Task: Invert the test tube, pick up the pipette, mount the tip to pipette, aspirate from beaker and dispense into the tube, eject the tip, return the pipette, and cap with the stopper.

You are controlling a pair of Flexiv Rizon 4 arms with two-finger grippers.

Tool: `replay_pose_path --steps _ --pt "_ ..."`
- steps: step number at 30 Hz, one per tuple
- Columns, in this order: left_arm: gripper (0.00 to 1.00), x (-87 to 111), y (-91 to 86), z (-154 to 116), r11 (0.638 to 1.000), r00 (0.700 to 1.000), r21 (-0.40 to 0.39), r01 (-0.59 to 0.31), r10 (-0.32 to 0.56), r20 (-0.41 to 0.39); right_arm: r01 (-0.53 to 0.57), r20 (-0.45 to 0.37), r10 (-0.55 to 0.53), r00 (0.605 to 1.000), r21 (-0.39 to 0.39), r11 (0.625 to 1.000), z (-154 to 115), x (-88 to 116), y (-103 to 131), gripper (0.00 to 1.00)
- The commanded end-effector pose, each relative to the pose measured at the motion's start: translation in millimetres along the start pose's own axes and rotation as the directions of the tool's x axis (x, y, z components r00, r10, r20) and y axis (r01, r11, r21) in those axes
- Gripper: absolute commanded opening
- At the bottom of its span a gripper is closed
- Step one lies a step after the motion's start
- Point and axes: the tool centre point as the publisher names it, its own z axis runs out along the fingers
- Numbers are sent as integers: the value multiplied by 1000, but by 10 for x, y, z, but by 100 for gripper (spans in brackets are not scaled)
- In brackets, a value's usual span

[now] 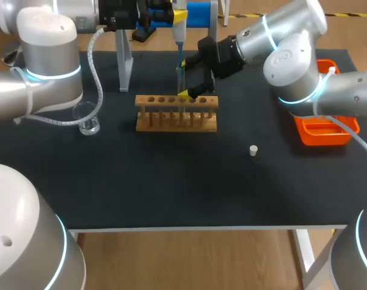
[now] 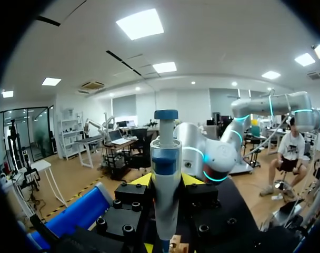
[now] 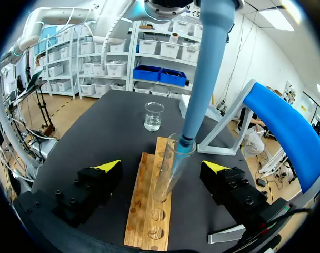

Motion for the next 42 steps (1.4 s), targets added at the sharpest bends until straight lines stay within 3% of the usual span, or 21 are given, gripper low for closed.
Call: replay_pose_path --steps 1,42 --pt "0 0 16 18 1000 1000 5 -5 5 7 0 -1 0 1000 4 1000 -12 2 5 100" --pt "0 20 41 42 1000 1000 -12 -13 13 9 0 -1 0 1000 4 1000 -12 2 5 100"
